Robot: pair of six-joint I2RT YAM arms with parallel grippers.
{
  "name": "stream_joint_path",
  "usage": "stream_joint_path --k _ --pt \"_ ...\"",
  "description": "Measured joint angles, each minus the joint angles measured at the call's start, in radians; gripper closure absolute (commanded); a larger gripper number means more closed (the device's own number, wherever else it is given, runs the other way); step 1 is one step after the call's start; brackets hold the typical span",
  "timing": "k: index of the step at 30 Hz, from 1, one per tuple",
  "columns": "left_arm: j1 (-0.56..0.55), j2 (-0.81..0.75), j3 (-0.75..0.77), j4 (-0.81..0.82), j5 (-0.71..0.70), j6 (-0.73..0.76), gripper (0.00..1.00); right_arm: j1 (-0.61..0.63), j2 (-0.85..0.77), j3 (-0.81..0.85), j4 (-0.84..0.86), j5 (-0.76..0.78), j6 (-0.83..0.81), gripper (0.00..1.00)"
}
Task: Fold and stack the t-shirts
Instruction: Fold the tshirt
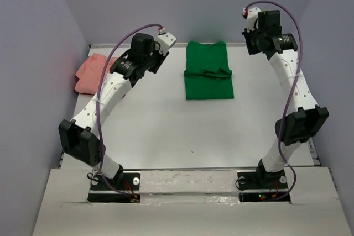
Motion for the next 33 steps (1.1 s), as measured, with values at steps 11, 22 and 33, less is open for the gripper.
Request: stream_joint_path --k 11,22,33 --pt "0.09 -0.143 -0.544 0.043 0.052 0.021 0.85 0.001 0.093 -0.457 -0.04 -0.309 0.0 1.0" --pt "0.23 -0.41 -0.6 0.134 0.184 0.028 0.3 0.001 0.301 -0.317 -0.029 -0.312 -0.016 1.0" --pt "0.295 -0.464 -0.653 0.146 0.248 0.009 0.01 0.005 0.481 -0.134 -0.035 -0.281 -0.012 1.0"
